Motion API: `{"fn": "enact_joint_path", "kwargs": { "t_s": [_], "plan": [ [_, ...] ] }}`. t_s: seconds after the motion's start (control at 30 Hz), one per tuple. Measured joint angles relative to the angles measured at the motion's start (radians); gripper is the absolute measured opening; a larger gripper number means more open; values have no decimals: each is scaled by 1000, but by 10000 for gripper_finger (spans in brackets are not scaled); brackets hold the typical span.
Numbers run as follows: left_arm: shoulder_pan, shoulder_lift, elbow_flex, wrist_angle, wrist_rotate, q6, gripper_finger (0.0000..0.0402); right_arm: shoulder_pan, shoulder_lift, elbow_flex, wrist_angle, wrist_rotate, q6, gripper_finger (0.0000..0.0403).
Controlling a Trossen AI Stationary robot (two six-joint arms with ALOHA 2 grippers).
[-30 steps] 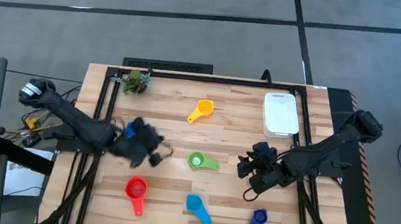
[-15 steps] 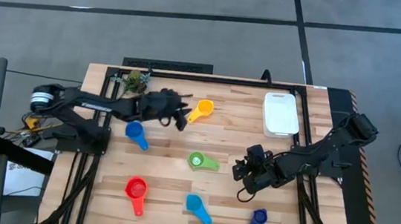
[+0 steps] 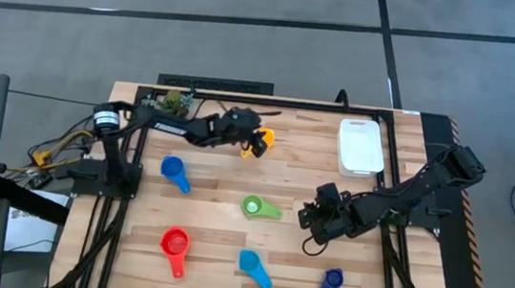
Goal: Nest measuring cups in basket
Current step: Stack the yellow measuring cup on top of the red measuring cup
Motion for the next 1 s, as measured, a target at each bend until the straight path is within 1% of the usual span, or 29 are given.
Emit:
{"fn": "enact_joint_path", "kwargs": {
  "t_s": [0.13,0.27,0.37,0.57,0.77,0.83,0.9,1.0],
  "plan": [
    [35,55,91,-96,32,5,138,0,0,0,-8,-4,0,225],
    [68,115,178,-190,115,16,137,-11,0,0,-20,-4,0,225],
    [80,154,236,-266,164,67,137,-12,0,0,-24,-4,0,225],
    [105,211,336,-419,162,168,137,-11,0,0,-35,-7,0,225],
    [123,256,391,-523,169,231,136,-11,0,0,-49,-7,0,225],
    [122,257,395,-545,171,242,130,-11,0,0,-49,-7,0,225],
    [122,257,397,-542,171,246,115,-11,0,0,-50,-7,0,225],
    [122,257,397,-545,171,241,75,-11,0,0,-52,-7,0,225]
  ]
}}
